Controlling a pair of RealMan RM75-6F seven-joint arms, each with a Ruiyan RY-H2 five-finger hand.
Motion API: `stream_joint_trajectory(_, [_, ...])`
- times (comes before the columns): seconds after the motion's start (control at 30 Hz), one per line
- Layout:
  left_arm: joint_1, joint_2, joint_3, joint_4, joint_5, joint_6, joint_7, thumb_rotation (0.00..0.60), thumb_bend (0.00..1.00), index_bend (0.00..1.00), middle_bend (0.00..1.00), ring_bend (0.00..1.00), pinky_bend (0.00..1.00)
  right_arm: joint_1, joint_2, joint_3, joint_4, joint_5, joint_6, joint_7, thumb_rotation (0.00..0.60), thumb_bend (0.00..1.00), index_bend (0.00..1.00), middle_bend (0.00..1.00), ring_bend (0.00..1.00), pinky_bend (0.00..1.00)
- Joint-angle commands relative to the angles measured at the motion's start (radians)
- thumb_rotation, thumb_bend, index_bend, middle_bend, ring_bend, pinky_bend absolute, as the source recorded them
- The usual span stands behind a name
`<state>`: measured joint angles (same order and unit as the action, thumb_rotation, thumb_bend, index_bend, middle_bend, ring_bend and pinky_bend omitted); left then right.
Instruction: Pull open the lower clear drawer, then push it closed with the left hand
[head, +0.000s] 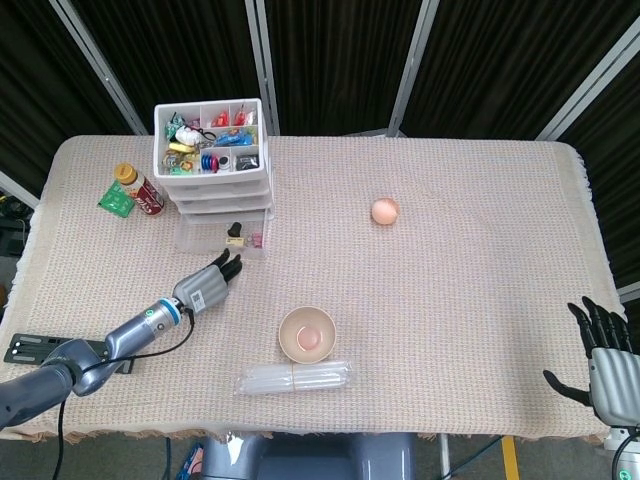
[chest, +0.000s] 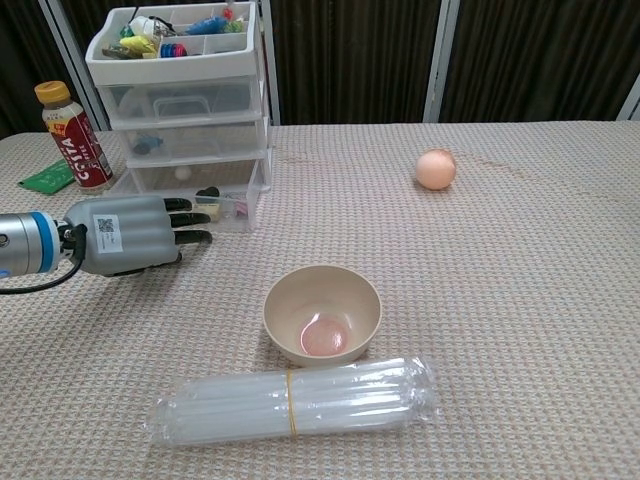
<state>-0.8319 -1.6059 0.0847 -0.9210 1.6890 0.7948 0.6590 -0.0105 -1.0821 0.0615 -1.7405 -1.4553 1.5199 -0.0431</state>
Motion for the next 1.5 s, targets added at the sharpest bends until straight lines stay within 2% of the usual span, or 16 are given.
stream_joint_trajectory(0.03, [-0.002,-0.009,-0.011,0.007,-0.012,-0.001,-0.005,0.600,0.50,0.28,0.08,0.00,0.09,0.000,0.000,0.001,0.000,0.001,0.000,0.000,0.600,0.08,0.09,0.00,0.00,0.00])
stream_joint_trajectory(0.3, [-0.010,-0.027,-0.030,0.021,-0.034,-0.002,-0.008,0.600,0.50,0.28,0.08,0.00,0.09,0.000,0.001,0.002,-0.002,0.006,-0.002,0.002,0.600,0.08,0.09,0.00,0.00,0.00])
stream_joint_trajectory(0.53, [-0.013,-0.032,-0.026,0.010,-0.034,-0.004,-0.004,0.600,0.50,0.27,0.08,0.00,0.09,0.001,0.002,0.002,-0.002,0.006,-0.003,0.005,0.600,0.08,0.09,0.00,0.00,0.00])
stream_joint_trajectory(0.77, [-0.010,-0.044,-0.052,0.008,-0.075,-0.009,0.001,0.600,0.50,0.27,0.08,0.00,0.09,0.001,0.002,0.003,-0.002,0.007,-0.003,0.005,0.600,0.08,0.09,0.00,0.00,0.00])
stream_joint_trajectory(1.0, [-0.017,-0.055,-0.036,-0.018,-0.054,0.003,0.009,0.600,0.50,0.27,0.08,0.00,0.09,0.000,0.002,0.003,-0.002,0.007,-0.003,0.006,0.600,0.07,0.09,0.00,0.00,0.00])
stream_joint_trajectory(1.2, [-0.021,-0.063,-0.042,-0.007,-0.062,0.004,0.016,0.600,0.50,0.27,0.08,0.00,0.09,0.000,0.003,0.003,-0.001,0.007,-0.001,0.006,0.600,0.08,0.09,0.00,0.00,0.00])
stream_joint_trajectory(1.5, [-0.015,-0.022,-0.026,0.013,-0.065,0.000,0.017,0.600,0.50,0.27,0.08,0.00,0.09,-0.001,0.003,0.004,-0.002,0.010,-0.001,0.007,0.600,0.08,0.09,0.00,0.00,0.00])
